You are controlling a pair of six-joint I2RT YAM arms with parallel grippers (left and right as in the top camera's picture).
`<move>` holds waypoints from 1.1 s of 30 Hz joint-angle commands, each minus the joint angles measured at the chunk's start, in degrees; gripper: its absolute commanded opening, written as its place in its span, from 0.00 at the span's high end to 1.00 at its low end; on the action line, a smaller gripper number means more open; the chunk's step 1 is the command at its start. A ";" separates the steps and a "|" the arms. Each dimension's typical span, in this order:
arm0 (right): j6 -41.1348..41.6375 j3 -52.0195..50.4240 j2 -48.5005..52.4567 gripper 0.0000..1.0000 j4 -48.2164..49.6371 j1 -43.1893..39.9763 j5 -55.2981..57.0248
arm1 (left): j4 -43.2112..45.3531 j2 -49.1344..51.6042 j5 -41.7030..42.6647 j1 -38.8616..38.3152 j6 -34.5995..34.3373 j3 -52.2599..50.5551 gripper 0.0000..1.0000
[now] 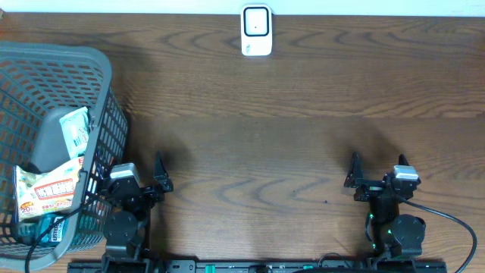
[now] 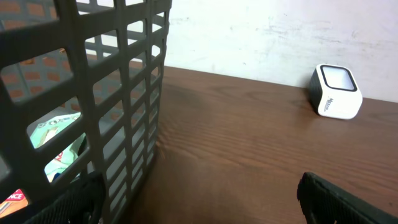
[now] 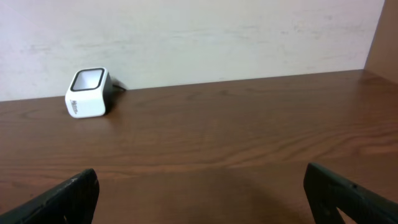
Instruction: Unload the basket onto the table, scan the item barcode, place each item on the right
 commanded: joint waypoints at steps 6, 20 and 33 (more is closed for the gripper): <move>-0.92 -0.11 -0.13 0.01 -0.26 0.28 -0.33 | -0.11 -0.46 -0.13 0.35 0.31 -1.46 0.02; -0.92 -0.11 -0.13 0.01 -0.26 0.28 -0.33 | -11.19 0.85 7.67 0.35 -0.52 9.22 0.02; -0.92 -0.09 -0.13 0.01 -0.26 0.28 -0.33 | -16.85 11.34 7.26 0.35 -0.33 18.34 0.02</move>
